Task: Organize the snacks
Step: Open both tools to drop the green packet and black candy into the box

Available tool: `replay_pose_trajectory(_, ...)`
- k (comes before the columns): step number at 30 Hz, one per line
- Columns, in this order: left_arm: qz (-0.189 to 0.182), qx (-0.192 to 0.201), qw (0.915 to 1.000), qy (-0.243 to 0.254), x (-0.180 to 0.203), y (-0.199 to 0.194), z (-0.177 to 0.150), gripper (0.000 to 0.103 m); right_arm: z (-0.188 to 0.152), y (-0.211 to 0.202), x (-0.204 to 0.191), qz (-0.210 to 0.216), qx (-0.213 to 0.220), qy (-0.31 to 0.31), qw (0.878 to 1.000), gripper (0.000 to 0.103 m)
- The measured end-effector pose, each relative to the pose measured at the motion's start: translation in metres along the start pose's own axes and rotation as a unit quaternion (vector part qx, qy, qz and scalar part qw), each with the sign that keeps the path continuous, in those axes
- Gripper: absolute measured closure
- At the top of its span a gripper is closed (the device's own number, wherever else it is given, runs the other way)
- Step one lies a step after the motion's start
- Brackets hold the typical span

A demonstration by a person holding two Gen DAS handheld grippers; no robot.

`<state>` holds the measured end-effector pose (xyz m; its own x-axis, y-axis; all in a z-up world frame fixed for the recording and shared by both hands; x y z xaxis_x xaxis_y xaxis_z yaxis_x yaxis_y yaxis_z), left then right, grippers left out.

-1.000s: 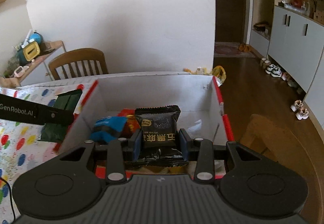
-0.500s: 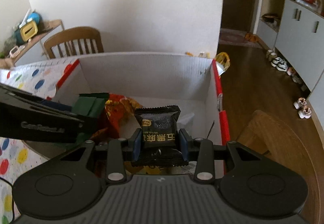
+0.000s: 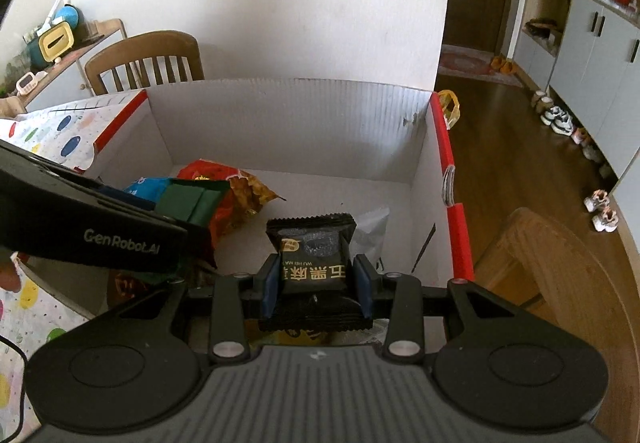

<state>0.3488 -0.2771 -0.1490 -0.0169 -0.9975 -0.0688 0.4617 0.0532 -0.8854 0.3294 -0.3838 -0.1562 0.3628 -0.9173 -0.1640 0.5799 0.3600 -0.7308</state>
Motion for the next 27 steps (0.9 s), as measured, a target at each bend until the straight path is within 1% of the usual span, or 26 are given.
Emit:
replay_pose_trajectory(4,-0.005,-0.003,0.9999,-0.009,-0.005,0.004,-0.001,0.057,-0.002,0.0,0.0,0.004,-0.003,0.001,1.0,0.062)
replay_pose_trajectory(7,-0.011,-0.002,0.9998,-0.015,-0.007,0.003,-0.001,0.054,-0.004,-0.002,-0.003,0.01,-0.003,-0.003,1.0,0.055)
replay_pose_trajectory(8,-0.011,0.0,0.9998,-0.016,-0.008,0.002,-0.001,0.05,-0.004,-0.004,-0.003,0.013,-0.002,-0.004,1.0,0.051)
replay_pose_trajectory(9,-0.011,0.002,0.9998,-0.017,-0.008,0.001,0.0,0.043,-0.005,-0.005,-0.004,0.014,-0.001,-0.006,1.0,0.048)
replay_pose_trajectory(10,-0.009,0.006,0.9998,-0.018,-0.009,-0.002,0.0,0.039,-0.005,-0.007,-0.005,0.014,0.001,-0.008,1.0,0.046)
replay_pose_trajectory(11,-0.008,0.01,0.9997,-0.019,-0.01,-0.004,0.0,0.032,-0.005,-0.009,-0.006,0.012,0.004,-0.008,1.0,0.041)
replay_pose_trajectory(12,-0.009,0.014,0.9996,-0.021,-0.012,-0.007,0.0,0.03,-0.005,-0.011,-0.007,0.013,0.008,-0.007,1.0,0.039)
replay_pose_trajectory(14,-0.011,0.017,0.9995,-0.024,-0.014,-0.011,0.0,0.03,-0.005,-0.015,-0.006,0.016,0.01,-0.002,1.0,0.039)
replay_pose_trajectory(17,-0.007,0.028,0.9992,-0.026,-0.019,-0.02,-0.001,0.025,-0.004,-0.023,-0.006,0.014,0.017,0.002,1.0,0.039)
replay_pose_trajectory(20,-0.006,0.039,0.9989,-0.024,-0.023,-0.028,-0.002,0.024,-0.003,-0.033,-0.008,0.014,0.025,0.006,1.0,0.039)
replay_pose_trajectory(22,-0.009,0.046,0.9986,-0.026,-0.026,-0.035,-0.004,0.023,-0.002,-0.041,-0.01,0.015,0.032,0.009,0.999,0.037)
replay_pose_trajectory(24,-0.013,0.054,0.9981,-0.027,-0.029,-0.043,-0.006,0.021,-0.001,-0.049,-0.013,0.018,0.042,0.013,0.999,0.032)
replay_pose_trajectory(27,-0.015,0.068,0.9973,-0.023,-0.034,-0.055,-0.01,0.02,-0.002,-0.062,-0.018,0.021,0.053,0.017,0.998,0.031)
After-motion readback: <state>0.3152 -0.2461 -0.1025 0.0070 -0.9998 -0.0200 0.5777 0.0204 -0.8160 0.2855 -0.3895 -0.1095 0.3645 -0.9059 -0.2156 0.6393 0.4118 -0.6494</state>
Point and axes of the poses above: each gripper's, at about its wrist camera, not at the fingertips, and y roughly the way its jaws point, x to its right, z to its top, the point moved 3 cm from there along y, roughly the way its jaws point, and after that the axes turned 8 degrees about z, right-handed, at the moved point
